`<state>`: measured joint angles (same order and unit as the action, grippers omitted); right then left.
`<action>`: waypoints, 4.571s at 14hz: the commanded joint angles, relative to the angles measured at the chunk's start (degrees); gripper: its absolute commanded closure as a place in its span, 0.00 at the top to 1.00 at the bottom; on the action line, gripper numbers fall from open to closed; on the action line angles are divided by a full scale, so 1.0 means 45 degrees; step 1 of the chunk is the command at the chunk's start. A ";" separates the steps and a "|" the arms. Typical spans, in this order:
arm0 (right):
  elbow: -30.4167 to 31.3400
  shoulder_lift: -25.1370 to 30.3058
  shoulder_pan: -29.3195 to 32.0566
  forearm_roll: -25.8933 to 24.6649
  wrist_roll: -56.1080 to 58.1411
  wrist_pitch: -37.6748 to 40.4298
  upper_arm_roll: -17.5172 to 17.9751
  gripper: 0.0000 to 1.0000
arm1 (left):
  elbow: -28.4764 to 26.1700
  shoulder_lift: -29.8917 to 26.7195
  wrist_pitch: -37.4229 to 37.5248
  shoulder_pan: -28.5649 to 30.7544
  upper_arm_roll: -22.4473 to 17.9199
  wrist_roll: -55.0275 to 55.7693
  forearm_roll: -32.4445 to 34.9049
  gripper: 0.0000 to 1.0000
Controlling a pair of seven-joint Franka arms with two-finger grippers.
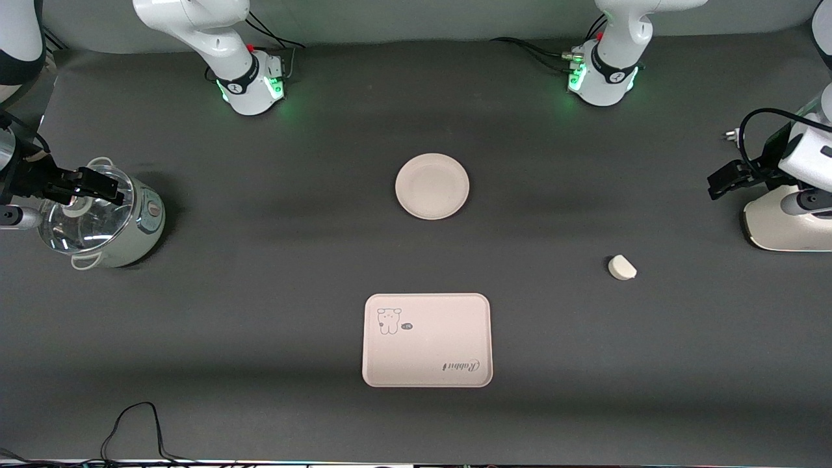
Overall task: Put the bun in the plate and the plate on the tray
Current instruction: 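Move the left gripper toward the white bun, then lower the left gripper onto the white bun and grasp it, then carry the bun with the left gripper over the white plate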
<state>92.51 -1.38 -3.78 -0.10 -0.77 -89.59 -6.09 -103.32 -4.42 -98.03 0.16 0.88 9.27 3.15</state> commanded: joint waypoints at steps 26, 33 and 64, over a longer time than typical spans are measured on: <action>0.0165 0.0132 0.0038 -0.0290 0.0309 0.0046 0.0065 1.00 | -0.0809 0.5664 -0.4321 -0.0836 -0.0235 0.0167 -0.1325 0.99; 0.0145 0.0112 0.0019 -0.0290 0.0309 0.0046 0.0085 1.00 | -0.0985 0.7777 -0.6318 -0.0797 -0.0235 0.0402 -0.1599 0.99; 0.0184 0.0132 0.0038 -0.0290 0.0309 0.0046 0.0065 1.00 | 0.0029 0.1213 0.1065 -0.1343 0.3681 0.5978 -0.0779 0.29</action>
<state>93.18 -1.07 -3.78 -0.11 -0.37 -89.54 -6.08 -103.80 -0.65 -91.53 -4.70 11.55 27.56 -0.50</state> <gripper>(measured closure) 0.000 0.705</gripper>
